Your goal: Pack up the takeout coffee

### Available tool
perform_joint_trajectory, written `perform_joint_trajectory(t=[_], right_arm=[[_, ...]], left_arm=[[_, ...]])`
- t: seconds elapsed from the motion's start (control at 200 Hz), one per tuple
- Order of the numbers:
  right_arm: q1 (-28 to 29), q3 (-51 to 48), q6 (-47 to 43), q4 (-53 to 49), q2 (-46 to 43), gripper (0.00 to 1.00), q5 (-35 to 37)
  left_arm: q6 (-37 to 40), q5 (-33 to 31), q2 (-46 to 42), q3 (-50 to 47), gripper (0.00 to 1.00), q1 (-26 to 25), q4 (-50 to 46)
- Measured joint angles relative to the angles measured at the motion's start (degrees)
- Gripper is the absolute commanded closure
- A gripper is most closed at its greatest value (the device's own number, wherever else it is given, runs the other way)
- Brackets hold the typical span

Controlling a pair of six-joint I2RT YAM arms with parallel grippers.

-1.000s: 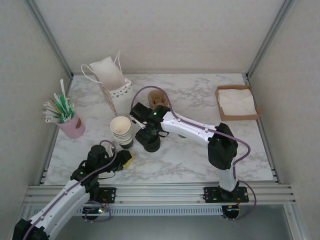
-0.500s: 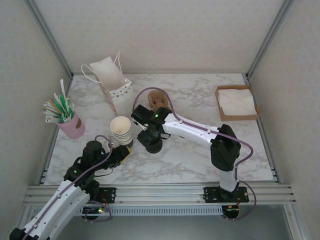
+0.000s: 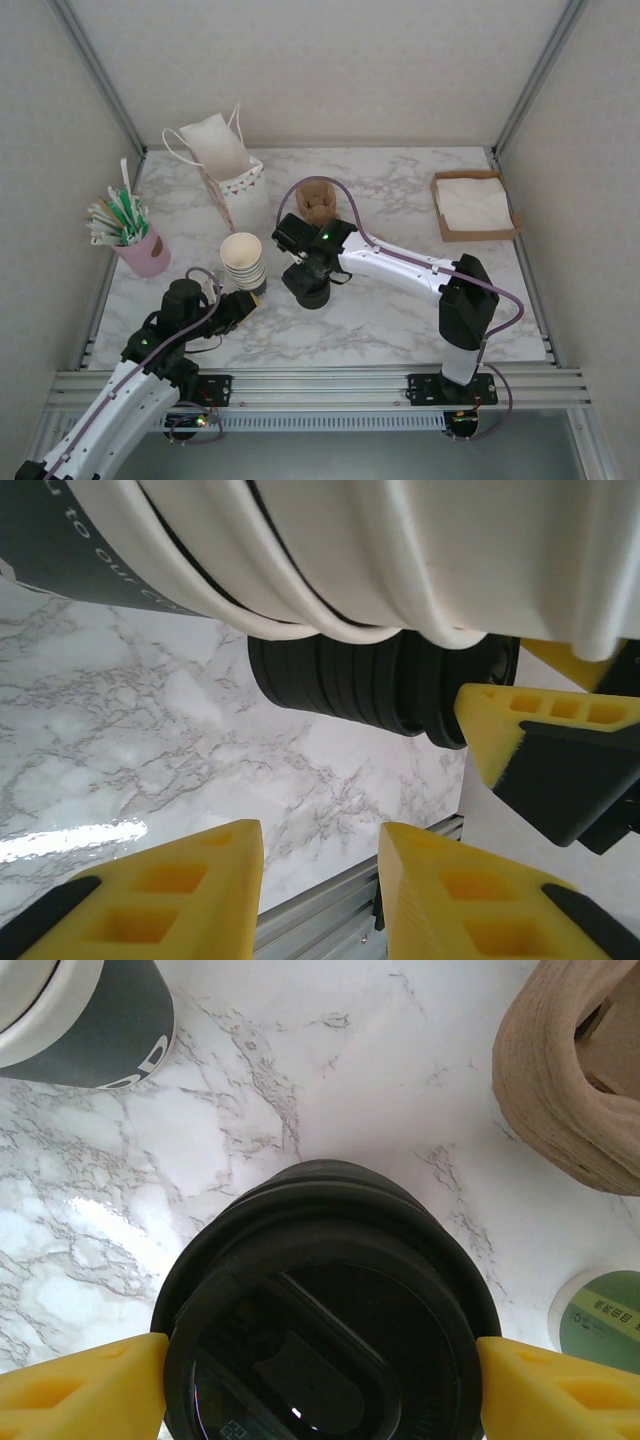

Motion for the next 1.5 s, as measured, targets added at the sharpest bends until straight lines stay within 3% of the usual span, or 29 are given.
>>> perform_joint_trajectory(t=[1.502], right_arm=[[0.02, 0.00, 4.63, 0.28, -0.83, 0.23, 0.83]], left_arm=[[2.51, -1.51, 0.00, 1.33, 0.65, 0.00, -3.96]])
